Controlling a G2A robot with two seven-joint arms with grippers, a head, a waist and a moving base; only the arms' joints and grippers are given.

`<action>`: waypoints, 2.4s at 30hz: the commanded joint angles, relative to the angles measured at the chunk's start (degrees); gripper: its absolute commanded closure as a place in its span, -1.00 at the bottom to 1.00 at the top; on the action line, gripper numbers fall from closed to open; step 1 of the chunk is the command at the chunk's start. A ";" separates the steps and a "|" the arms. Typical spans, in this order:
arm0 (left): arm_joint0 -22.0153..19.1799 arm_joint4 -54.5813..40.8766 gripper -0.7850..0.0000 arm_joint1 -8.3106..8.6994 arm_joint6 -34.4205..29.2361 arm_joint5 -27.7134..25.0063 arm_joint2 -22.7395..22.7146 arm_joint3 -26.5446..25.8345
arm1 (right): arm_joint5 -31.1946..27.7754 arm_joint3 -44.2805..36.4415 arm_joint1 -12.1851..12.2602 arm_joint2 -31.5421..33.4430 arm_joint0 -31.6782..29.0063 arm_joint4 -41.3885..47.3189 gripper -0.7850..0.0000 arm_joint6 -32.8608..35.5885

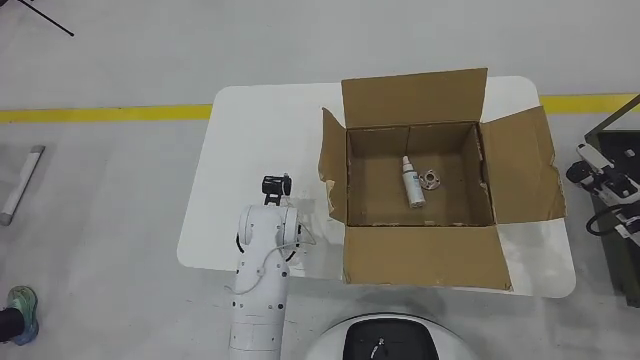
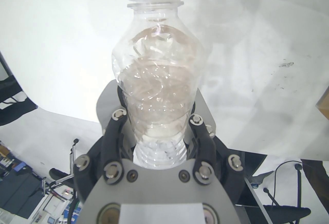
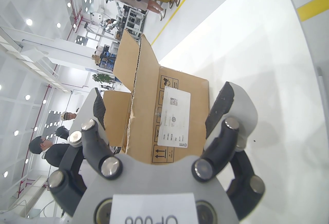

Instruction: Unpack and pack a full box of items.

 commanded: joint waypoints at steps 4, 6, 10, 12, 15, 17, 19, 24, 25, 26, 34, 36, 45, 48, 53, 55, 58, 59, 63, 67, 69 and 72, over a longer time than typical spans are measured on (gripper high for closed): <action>-0.87 -1.25 -0.62 0.07 -0.85 0.21 -0.18 1.47 | 0.24 0.15 0.05 -0.02 0.46 -0.16 -1.00 0.21; -1.18 -1.36 -1.00 0.12 -1.13 0.01 -0.05 1.97 | 0.19 0.23 0.08 0.00 0.61 -0.31 -1.00 0.38; -1.62 -1.78 -1.00 0.22 -1.26 0.24 -0.08 2.44 | 0.21 0.44 0.14 0.12 0.91 -0.39 -1.00 0.59; -1.77 -1.94 -1.00 0.28 -1.30 0.16 -0.02 2.58 | 0.19 0.24 0.16 0.27 0.90 -0.37 -1.00 0.57; -1.83 -2.14 -1.00 0.34 -1.43 0.17 0.16 2.24 | 0.23 -0.18 0.22 0.82 1.03 -0.20 -1.00 0.48; -1.78 -2.08 -1.00 0.41 -1.29 0.19 0.25 1.32 | -0.05 -1.26 0.24 1.58 1.07 0.35 -1.00 0.06; -1.57 -2.34 -1.00 0.47 -1.44 0.28 0.19 -0.02 | -0.41 -2.96 0.30 2.77 1.01 1.04 -1.00 -0.31; -0.69 -2.87 -1.00 0.65 -1.90 0.33 0.00 -5.63 | -1.31 -10.24 0.52 5.97 0.91 1.08 0.47 -0.64; -0.45 -3.22 -1.00 0.68 -2.07 0.53 -0.18 -7.07 | -1.58 -12.14 0.57 6.30 0.88 0.69 0.88 -0.38; -0.17 -3.32 -1.00 0.72 -2.27 0.65 -0.31 -8.32 | -1.53 -13.61 0.60 6.42 0.75 0.45 1.00 -0.05; 1.83 -3.90 -1.00 0.98 -2.88 0.61 -0.39 -16.99 | -2.02 -23.87 0.78 0.58 1.01 -11.56 1.00 0.98; 1.83 -3.90 -1.00 0.98 -2.88 0.61 -0.39 -16.99 | -2.03 -25.07 0.76 -2.46 1.24 -15.63 1.00 1.02; 1.83 -3.90 -1.00 0.98 -2.88 0.61 -0.39 -16.99 | -3.00 -25.44 0.74 -5.30 1.49 -22.23 1.00 0.07; 1.83 -3.90 -1.00 0.98 -2.88 0.61 -0.39 -16.99 | -3.00 -25.44 0.74 -5.30 1.49 -22.23 1.00 0.07; 1.83 -3.90 -1.00 0.98 -2.88 0.61 -0.39 -16.99 | -3.00 -25.44 0.74 -5.30 1.49 -22.23 1.00 0.07; 1.83 -3.90 -1.00 0.98 -2.88 0.61 -0.39 -16.99 | -3.74 -27.44 0.82 -5.74 1.69 -24.82 1.00 0.37; 1.83 -3.90 -1.00 0.98 -2.88 0.61 -0.39 -16.99 | -5.11 -29.89 1.20 -7.82 3.68 -32.53 1.00 3.56; 1.83 -3.90 -1.00 0.98 -2.88 0.61 -0.39 -16.99 | -5.08 -30.17 1.35 -9.46 4.91 -35.51 1.00 5.45; 1.83 -3.90 -1.00 0.98 -2.88 0.61 -0.39 -16.99 | -1.04 -27.91 1.67 -18.17 11.84 -47.56 1.00 13.50; 1.83 -3.90 -1.00 0.98 -2.88 0.61 -0.39 -16.99 | 2.10 -23.64 1.51 -27.20 17.49 -55.41 1.00 20.84; 1.83 -3.90 -1.00 0.98 -2.88 0.61 -0.39 -16.99 | 2.89 -22.96 1.39 -28.57 18.19 -55.20 1.00 21.54; 1.83 -3.90 -1.00 0.98 -2.88 0.61 -0.39 -16.99 | 2.89 -22.96 1.39 -28.57 18.19 -55.20 1.00 21.54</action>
